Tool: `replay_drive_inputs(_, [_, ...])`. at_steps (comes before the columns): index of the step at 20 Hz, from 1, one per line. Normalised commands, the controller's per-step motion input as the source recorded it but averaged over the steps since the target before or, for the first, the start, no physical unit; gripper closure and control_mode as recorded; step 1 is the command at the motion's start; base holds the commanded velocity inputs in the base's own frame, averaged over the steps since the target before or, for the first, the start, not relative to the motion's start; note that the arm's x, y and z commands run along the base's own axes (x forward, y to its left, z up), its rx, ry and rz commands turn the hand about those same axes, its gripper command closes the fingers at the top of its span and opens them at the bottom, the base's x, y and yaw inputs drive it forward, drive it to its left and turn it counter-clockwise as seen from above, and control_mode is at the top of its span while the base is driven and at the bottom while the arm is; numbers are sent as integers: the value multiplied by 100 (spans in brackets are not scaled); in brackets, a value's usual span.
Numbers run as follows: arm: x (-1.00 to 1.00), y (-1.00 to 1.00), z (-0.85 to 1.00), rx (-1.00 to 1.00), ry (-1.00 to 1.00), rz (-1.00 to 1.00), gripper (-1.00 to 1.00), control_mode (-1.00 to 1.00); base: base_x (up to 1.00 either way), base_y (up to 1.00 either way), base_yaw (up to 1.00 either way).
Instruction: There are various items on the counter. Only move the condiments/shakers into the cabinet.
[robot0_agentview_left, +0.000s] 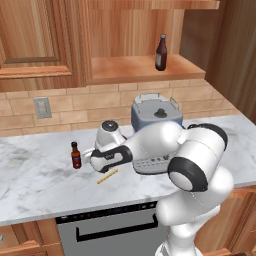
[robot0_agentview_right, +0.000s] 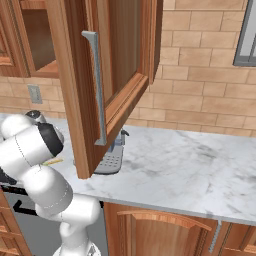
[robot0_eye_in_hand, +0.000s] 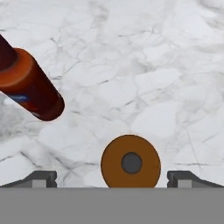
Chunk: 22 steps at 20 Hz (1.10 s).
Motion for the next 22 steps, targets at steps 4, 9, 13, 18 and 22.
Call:
replay_drive_inputs(4, [5, 11, -10, -1, 1, 0, -100, -100, 0, 0, 0])
replay_drive_inputs(9, [7, 0, -5, -3, 0, 0, -100, -100, 0, 0, 0])
replay_drive_inputs(13, [2, 0, -2, -4, 0, 0, -100, -100, 0, 0, 0])
replay_drive_inputs(18, [5, 0, -1, -3, -1, 0, -100, -100, 0, 0, 0])
replay_drive_inputs(22, [4, -2, -1, -4, -8, 0, -100, -100, 0, 0, 0])
